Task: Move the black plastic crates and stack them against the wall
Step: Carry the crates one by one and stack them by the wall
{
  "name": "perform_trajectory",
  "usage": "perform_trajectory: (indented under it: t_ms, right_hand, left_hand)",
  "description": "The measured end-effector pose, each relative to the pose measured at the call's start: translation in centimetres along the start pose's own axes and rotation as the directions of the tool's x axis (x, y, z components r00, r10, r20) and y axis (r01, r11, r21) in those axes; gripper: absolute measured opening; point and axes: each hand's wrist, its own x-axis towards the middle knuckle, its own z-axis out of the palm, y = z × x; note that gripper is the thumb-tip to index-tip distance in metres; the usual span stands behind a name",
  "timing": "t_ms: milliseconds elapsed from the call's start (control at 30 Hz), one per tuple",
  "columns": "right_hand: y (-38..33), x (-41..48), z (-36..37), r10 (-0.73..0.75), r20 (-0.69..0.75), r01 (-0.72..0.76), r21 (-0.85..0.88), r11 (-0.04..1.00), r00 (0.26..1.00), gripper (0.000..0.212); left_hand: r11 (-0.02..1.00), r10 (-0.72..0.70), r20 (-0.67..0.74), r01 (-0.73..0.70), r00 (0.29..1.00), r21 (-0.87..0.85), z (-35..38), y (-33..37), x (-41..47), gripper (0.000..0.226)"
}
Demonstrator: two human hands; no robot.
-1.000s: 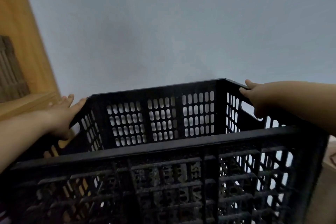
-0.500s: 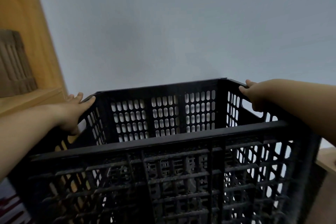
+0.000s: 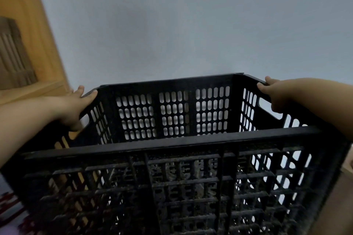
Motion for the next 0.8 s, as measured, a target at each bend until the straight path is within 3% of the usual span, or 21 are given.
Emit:
perform_trajectory:
  t_ms: [800]
  right_hand:
    - [-0.4,0.9,-0.2,-0.034,0.000,0.034,0.014,0.999,0.999,0.089]
  left_hand:
    - [0.996,-0.034,-0.040,0.030,0.999,-0.080,1.2,-0.7,1.4,0.112]
